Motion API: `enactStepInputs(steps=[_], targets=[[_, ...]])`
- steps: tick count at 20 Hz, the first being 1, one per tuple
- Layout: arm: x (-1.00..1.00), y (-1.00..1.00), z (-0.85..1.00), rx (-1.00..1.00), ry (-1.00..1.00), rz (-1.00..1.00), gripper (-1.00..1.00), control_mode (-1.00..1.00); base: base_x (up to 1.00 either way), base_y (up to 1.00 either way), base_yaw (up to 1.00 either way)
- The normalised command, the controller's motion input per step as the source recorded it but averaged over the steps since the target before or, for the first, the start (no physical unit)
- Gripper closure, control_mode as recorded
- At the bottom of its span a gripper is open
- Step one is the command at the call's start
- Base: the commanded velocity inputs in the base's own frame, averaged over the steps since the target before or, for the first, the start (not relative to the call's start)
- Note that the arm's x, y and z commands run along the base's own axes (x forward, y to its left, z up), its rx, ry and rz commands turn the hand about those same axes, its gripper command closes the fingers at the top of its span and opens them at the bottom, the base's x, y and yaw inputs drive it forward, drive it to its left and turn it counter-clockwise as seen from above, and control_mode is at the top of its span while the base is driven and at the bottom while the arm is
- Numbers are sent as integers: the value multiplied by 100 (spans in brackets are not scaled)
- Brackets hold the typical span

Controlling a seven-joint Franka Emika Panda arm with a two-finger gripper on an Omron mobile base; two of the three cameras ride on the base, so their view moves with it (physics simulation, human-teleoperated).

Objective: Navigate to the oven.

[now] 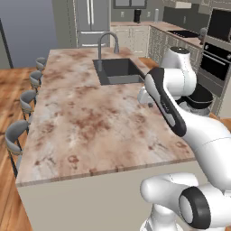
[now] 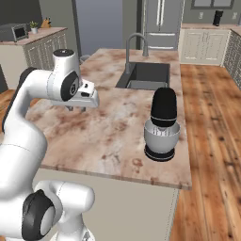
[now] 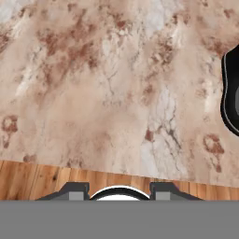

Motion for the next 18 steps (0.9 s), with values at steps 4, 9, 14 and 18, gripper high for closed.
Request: enactStepInputs(steps=[4, 9, 14, 18], targets=[[-35, 0, -3, 0, 0, 0, -100, -100, 0, 0, 0], [-91, -2, -18, 0, 0, 0, -100, -100, 0, 0, 0], [-93, -8, -36, 0, 0, 0, -100, -100, 0, 0, 0], [-70, -41, -44, 0, -2, 0, -100, -100, 0, 0, 0]])
